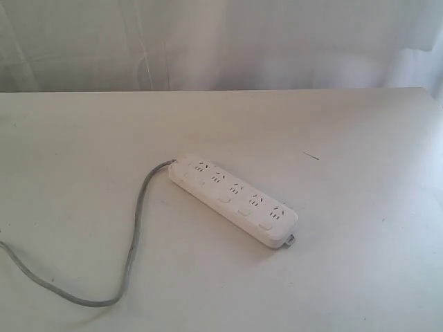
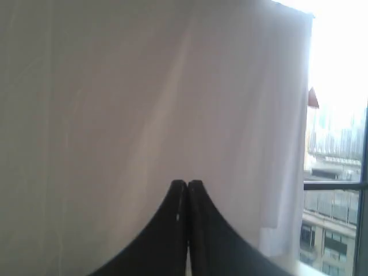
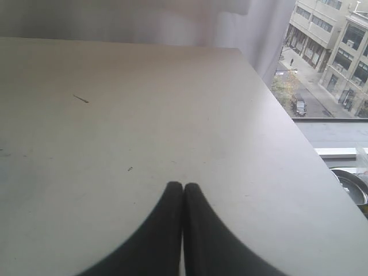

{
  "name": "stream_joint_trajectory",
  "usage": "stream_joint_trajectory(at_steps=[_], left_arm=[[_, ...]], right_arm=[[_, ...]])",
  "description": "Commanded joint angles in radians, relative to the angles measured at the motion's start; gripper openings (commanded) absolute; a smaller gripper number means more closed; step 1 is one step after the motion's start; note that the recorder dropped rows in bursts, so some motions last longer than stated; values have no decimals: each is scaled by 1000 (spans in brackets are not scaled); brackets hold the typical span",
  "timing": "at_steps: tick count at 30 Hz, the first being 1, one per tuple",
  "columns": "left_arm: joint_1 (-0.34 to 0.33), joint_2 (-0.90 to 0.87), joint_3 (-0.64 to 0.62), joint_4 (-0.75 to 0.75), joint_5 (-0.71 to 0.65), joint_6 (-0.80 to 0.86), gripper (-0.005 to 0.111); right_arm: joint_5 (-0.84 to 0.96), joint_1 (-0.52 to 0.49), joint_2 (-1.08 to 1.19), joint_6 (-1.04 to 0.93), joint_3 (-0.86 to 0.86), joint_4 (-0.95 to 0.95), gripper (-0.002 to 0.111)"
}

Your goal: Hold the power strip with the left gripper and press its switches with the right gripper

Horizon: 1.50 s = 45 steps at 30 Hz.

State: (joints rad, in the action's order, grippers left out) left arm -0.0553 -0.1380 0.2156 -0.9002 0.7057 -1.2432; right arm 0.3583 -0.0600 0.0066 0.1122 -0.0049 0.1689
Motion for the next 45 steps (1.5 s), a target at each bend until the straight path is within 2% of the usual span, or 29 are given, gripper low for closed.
stream_joint_trajectory(at_steps=[1,2,4,6,8,15,18,21,27,39,45], left_arm=[[-1,-135,172,-422,-9,-260,0],[-1,-180,215,-537,-5,-326,0],[-1,-238,269,-676,16,-410,0],[-1,-273,316,-797,36,-479,0],[-1,-279,348,-844,38,-518,0],[-2,-281,373,-844,45,-532,0],[-2,-293,373,-844,7,-527,0],[-2,-324,373,-844,-4,-465,0],[-2,-409,373,-844,133,-325,0],[-2,-490,373,-844,301,-256,0],[-2,-520,373,-807,266,-241,0]], right_arm=[[-7,2,-7,-3,5,7,0],[-7,2,-7,-3,5,7,0],[-7,2,-7,-3,5,7,0],[-7,2,-7,-3,5,7,0],[-7,2,-7,-3,5,7,0],[-7,2,-7,-3,5,7,0],[-7,2,-7,-3,5,7,0],[-7,2,-7,-3,5,7,0],[-7,2,-7,-3,5,7,0],[-7,2,-7,-3,5,7,0],[-7,2,-7,-3,5,7,0]])
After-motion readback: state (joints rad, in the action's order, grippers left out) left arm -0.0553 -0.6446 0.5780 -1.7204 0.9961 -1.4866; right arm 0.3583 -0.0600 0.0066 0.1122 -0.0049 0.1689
